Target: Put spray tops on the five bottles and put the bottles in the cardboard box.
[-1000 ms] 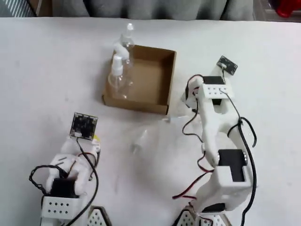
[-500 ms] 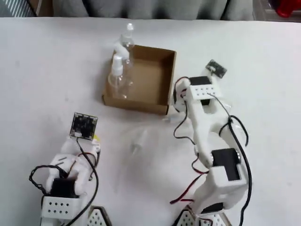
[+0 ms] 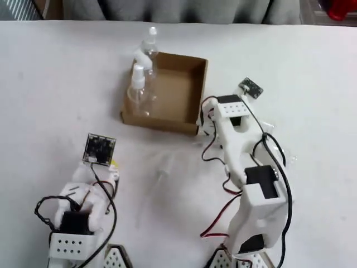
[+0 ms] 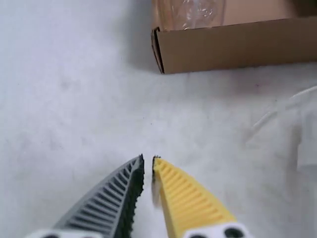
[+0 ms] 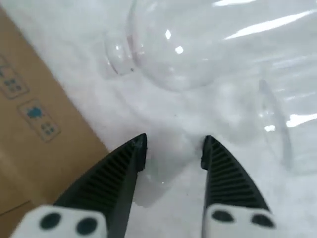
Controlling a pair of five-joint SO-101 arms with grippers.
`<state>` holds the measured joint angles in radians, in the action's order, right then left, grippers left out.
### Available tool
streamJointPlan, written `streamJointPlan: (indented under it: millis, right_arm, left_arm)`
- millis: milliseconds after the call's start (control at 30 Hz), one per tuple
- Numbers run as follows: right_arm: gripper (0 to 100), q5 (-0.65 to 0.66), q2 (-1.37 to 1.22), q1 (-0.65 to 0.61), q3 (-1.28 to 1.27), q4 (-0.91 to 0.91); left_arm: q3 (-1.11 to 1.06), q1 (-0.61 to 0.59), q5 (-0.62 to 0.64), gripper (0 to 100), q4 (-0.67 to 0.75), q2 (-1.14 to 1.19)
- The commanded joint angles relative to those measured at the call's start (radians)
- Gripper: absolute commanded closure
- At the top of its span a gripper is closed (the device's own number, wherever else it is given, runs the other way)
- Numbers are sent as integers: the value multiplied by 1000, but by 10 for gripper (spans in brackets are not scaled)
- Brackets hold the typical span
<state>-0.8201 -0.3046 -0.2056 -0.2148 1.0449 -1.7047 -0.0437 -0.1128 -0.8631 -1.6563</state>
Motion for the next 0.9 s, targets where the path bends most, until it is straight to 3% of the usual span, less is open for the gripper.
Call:
streamJointPlan:
  millis: [0,100,467,867]
  right_arm:
    - [943,12,12,-5,38,-7]
    - [987,74,15,-5,38,36]
    - [984,147,21,25,55,166]
    - [984,155,249,91,57,231]
  left_arm:
    - [5,-8,-12,961,-2,-22]
    - [5,-8,-12,961,-2,-22]
    - [5,-8,-12,962,-2,-22]
    - [5,-8,-12,960,-2,-22]
